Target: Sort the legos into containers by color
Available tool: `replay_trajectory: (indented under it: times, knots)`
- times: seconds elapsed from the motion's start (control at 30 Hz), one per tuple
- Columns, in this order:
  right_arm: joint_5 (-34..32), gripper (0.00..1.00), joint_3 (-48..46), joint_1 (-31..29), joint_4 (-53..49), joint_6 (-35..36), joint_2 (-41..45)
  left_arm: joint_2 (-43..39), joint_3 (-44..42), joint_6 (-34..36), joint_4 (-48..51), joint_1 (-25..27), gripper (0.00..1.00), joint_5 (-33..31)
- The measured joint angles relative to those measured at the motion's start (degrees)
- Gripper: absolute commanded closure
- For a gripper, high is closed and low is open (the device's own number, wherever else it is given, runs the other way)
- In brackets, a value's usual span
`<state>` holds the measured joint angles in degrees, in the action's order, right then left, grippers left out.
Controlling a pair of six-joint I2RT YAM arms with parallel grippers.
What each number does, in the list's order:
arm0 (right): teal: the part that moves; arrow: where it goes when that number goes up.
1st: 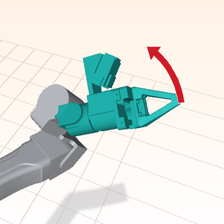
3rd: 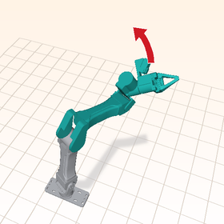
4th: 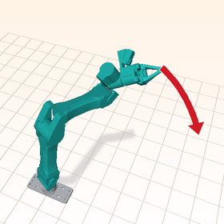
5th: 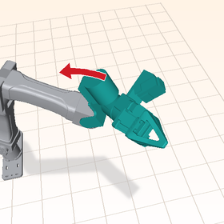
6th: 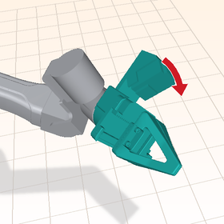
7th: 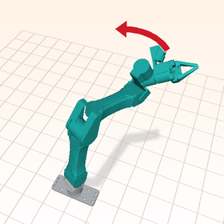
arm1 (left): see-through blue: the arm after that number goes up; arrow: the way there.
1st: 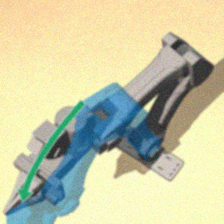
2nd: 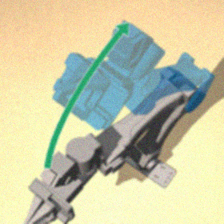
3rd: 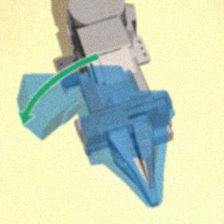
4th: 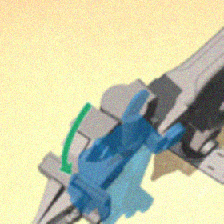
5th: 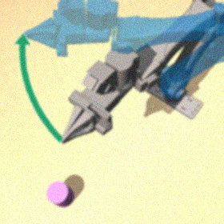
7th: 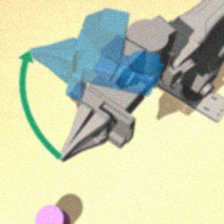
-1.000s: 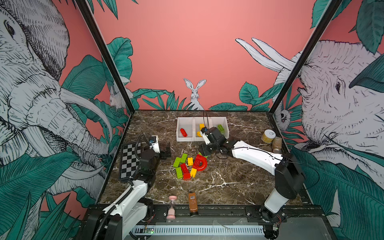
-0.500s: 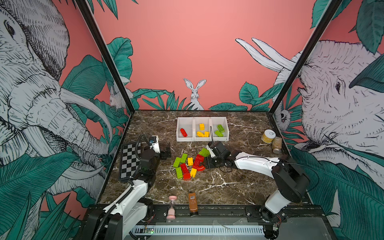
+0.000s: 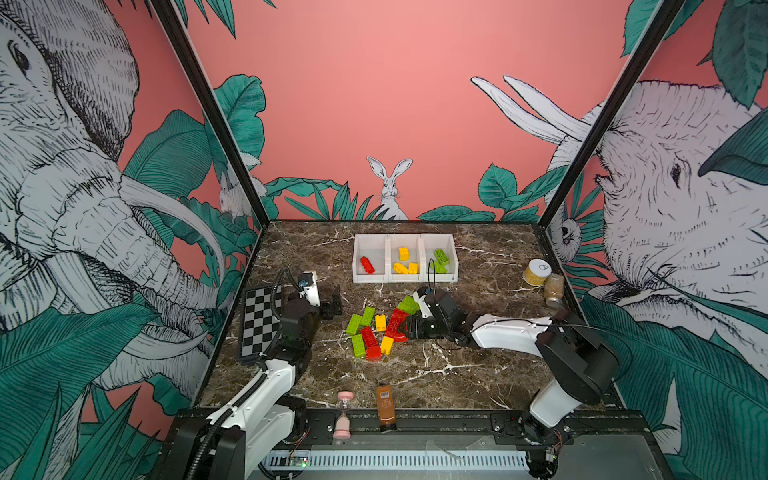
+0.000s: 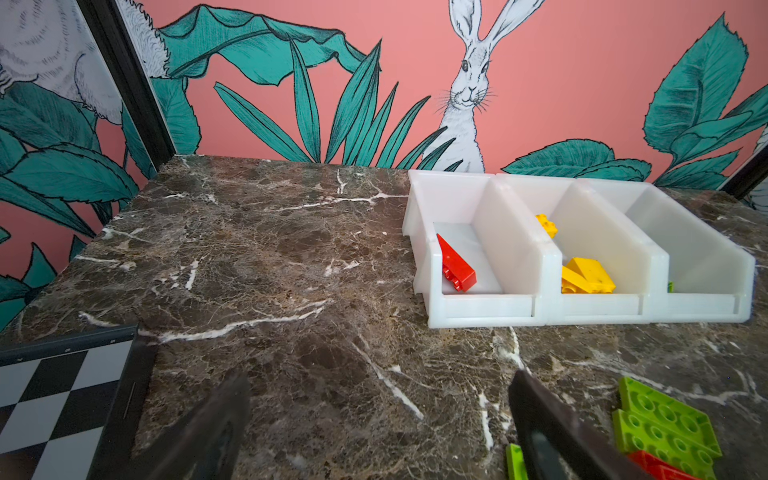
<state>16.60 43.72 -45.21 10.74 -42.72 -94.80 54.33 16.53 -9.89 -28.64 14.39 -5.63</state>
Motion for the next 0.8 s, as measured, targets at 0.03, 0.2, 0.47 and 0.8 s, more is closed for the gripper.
replay_trajectory:
  times: [0.03,0.2,0.47,0.8]
  knots:
    - [0.17,0.36,-0.11,0.02,0.52,-0.22,-0.42,0.0,0.0,0.0,0.0,0.0,0.02,-0.02]
    - [0.74,0.37,-0.74,0.28,3.08,-1.07,-2.12,0.02,0.0,0.0,0.02,0.0,0.02,-0.15]
    - [1.88,0.42,-1.68,0.76,8.02,-2.4,-3.58,0.02,0.0,0.0,0.02,0.0,0.02,-0.46]
    - [2.6,0.53,-1.77,1.14,11.13,-3.56,-5.27,0.02,0.0,0.0,0.04,0.0,0.02,-0.74]
